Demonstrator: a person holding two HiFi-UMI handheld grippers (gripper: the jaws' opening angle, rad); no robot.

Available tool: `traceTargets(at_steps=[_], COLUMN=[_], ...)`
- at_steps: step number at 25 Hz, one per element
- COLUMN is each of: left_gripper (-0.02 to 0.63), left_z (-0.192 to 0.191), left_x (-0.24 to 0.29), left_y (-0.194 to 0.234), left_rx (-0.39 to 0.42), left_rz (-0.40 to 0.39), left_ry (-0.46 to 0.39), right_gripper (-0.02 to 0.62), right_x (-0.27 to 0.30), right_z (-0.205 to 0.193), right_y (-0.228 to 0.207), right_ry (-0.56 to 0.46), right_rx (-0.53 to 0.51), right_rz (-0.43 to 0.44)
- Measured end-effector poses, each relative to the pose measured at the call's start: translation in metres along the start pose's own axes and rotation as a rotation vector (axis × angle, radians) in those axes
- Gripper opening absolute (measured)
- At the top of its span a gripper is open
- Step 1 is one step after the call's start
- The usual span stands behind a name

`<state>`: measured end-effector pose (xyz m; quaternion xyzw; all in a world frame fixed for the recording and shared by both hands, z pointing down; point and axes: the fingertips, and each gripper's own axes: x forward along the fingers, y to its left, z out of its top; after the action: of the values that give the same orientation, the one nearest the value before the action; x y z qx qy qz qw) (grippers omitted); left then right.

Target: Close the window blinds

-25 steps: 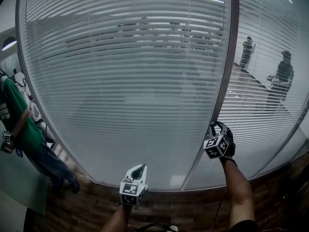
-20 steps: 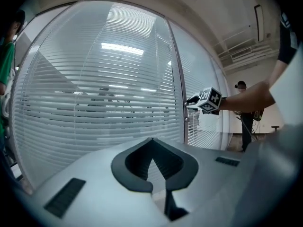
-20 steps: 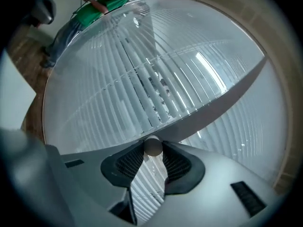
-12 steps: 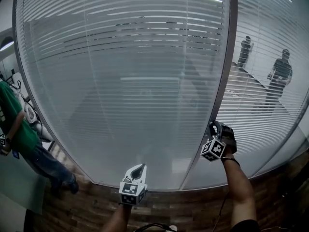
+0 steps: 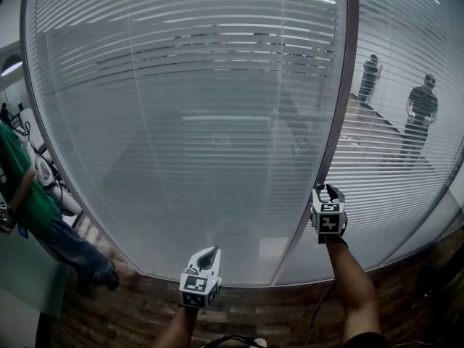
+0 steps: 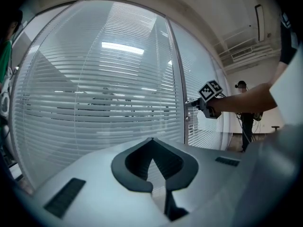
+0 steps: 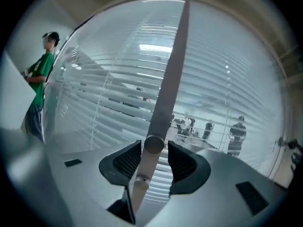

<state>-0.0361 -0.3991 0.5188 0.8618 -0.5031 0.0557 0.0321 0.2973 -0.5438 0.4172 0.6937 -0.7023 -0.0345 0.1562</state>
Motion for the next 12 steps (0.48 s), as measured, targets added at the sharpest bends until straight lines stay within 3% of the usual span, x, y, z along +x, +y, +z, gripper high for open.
traceTargets(at_steps=[3,5,8,12], left_gripper=[-0.005,-0.005,-0.005,-0.005], left_z=[-0.002,-0.002,-0.002,-0.006], left_x=[-0.002,-0.004,-0.006,-0.008], left_y=[0.001,0.003,0.007,0.010], left_rx=[0.001,0.001,-0.001,0.005], left_rz=[0.003,0.008,0.016,0.019], left_ry=[0.002,0.002,0.003,0.008], right_gripper=[0.158,0.130,0.129,0.129], right_x=[0.006,0.006,0.006,0.005], right_z=[-0.005,-0.004,-0.003,-0.002], right_y=[-0.009,-0.009,-0.010,-0.008], right_ry=[0.000,-0.006,-0.018,-0.011], right_rx=[0.160,0.204,0.192,0.092], right_rz=[0.008,0.014,0.007,-0.006])
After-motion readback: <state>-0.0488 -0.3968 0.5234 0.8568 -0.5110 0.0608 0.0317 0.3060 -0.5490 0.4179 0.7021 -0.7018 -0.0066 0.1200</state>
